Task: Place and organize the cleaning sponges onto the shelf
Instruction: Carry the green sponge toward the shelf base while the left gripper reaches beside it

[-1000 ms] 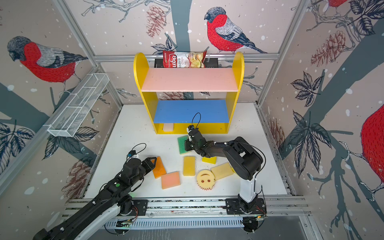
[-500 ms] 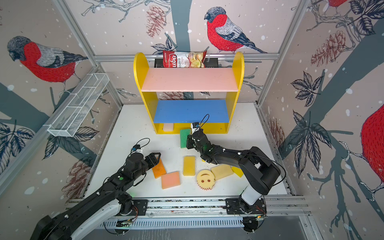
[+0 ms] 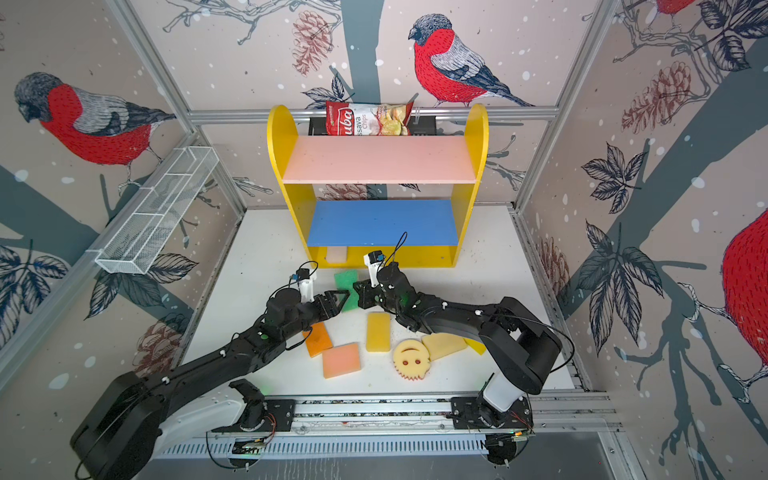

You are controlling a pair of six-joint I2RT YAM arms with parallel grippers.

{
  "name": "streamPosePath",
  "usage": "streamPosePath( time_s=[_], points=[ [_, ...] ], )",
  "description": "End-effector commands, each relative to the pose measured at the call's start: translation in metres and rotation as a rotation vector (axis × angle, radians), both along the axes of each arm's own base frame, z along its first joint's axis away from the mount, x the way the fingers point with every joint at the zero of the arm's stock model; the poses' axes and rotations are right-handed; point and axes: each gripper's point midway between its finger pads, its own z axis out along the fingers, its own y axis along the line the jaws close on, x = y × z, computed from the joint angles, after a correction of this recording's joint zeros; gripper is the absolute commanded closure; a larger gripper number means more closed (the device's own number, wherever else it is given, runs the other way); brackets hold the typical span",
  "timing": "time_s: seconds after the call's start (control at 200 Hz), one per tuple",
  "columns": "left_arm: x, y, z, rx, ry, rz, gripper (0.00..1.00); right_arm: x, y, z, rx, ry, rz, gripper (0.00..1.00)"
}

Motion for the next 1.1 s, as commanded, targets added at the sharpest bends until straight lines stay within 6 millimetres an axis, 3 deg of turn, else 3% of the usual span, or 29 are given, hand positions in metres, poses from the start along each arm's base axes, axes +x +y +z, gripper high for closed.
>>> streamPosePath(
  time_s=[0.0, 0.105, 0.22, 0.265, 0.31, 0.395, 0.51, 0.655, 0.86, 1.096],
  points=[
    [0.008, -0.011, 0.014, -0.033, -0.071, -0.027, 0.34, -0.01, 0.009, 0.012, 0.048, 0.017, 0.044, 0.99],
    [0.011, -0.023, 0.014, -0.049, -0.06, -0.066, 0.58, -0.012, 0.008, 0.012, 0.054, 0.028, 0.043, 0.99],
    [0.013, -0.024, 0.015, -0.056, -0.067, -0.058, 0.78, -0.01, -0.002, 0.01, 0.072, 0.044, 0.023, 0.98],
    [0.014, -0.023, 0.016, -0.053, -0.065, -0.054, 0.86, -0.007, -0.008, 0.011, 0.09, 0.058, 0.009, 0.95],
    [0.013, -0.022, 0.017, -0.048, -0.068, -0.051, 0.9, -0.004, -0.015, 0.011, 0.117, 0.081, -0.001, 0.86],
    [0.012, -0.018, 0.018, -0.031, -0.075, -0.038, 0.91, -0.001, -0.03, 0.013, 0.18, 0.119, 0.001, 0.54],
    [0.01, -0.014, 0.023, -0.025, -0.09, -0.032, 0.92, -0.002, -0.046, 0.012, 0.219, 0.13, 0.009, 0.39],
    [0.008, -0.01, 0.025, -0.043, -0.104, -0.017, 0.91, -0.024, -0.045, 0.009, 0.236, 0.133, 0.086, 0.34],
    [0.005, -0.012, 0.027, -0.067, -0.1, -0.027, 0.91, -0.055, -0.031, 0.023, 0.304, 0.119, 0.194, 0.31],
    [0.003, -0.018, 0.033, -0.108, -0.095, -0.052, 0.91, -0.055, -0.012, 0.005, 0.299, 0.186, 0.226, 0.31]
  ],
)
